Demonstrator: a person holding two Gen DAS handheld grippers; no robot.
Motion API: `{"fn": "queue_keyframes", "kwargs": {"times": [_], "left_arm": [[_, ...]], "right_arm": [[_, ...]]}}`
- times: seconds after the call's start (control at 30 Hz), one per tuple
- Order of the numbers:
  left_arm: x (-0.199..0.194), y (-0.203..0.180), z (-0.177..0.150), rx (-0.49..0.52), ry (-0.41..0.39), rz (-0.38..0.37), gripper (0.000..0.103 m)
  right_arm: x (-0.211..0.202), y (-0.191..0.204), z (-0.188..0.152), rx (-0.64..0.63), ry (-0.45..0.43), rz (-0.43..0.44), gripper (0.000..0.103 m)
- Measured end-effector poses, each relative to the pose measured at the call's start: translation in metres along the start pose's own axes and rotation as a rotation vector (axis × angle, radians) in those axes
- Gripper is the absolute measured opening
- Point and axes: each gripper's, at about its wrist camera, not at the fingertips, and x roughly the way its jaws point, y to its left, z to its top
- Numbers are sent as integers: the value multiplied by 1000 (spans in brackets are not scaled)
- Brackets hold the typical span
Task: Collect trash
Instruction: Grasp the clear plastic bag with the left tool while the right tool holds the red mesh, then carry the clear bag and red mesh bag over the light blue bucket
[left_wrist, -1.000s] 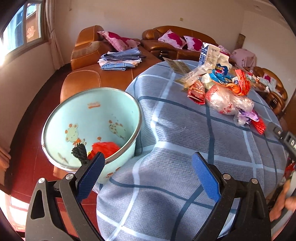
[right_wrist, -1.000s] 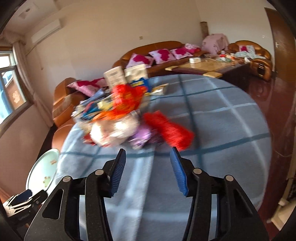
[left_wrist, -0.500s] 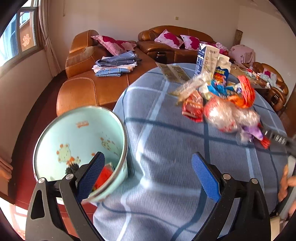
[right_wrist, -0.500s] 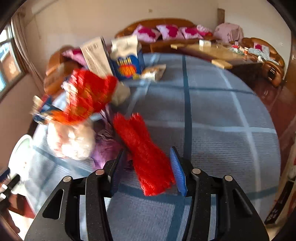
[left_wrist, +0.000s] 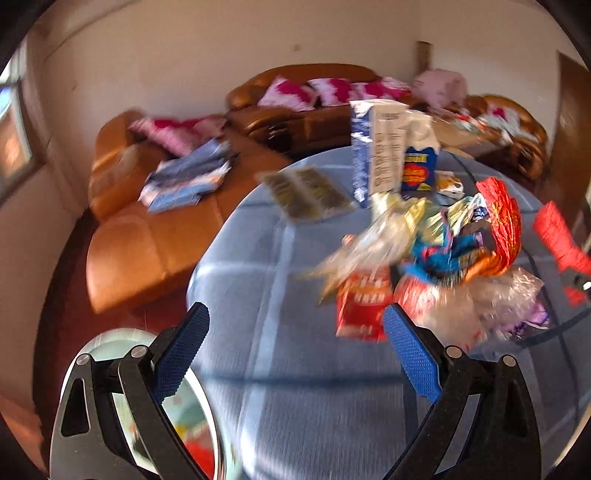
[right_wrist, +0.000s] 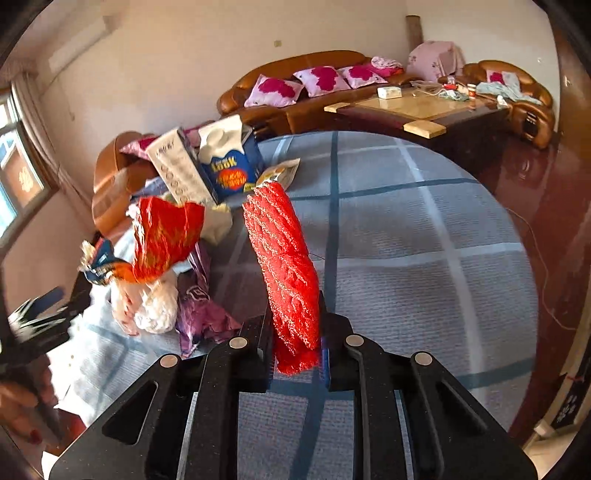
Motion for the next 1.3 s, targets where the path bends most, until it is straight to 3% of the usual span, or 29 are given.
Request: {"fn": "queue_keyframes", "kwargs": {"times": [0.1, 0.13, 0.23, 0.33, 0.4, 0.57, 0.8, 1.03, 1.3], "left_arm": [[16, -9, 15, 41, -12, -2, 89], [19, -11, 19, 46, -17, -5, 84], [33, -14, 27, 57, 2, -43, 61], [49, -9, 24, 1, 64, -96, 24], [50, -4, 18, -35, 74, -118, 11], [29, 6, 11, -89, 47, -140, 11], [-31, 12, -3, -124, -21, -160, 11], [-67, 12, -32, -164, 9, -141, 11], [-100, 22, -61, -185, -4, -65, 11]], "right_arm": [[-2, -1, 1, 9, -1, 4, 19], [-2, 0, 1, 10, -2, 4, 19], [-1, -1, -1, 15, 2, 5, 19], [-1, -1, -2, 32, 3, 14, 19], [-4, 2, -3, 27, -14, 10, 19], [-20, 12, -4, 18, -78, 9, 19], [-41, 29, -21, 21, -113, 16, 19], [-56, 56, -45, -8, -98, 65, 19], [-65, 89, -66, -43, -71, 122, 19]]}}
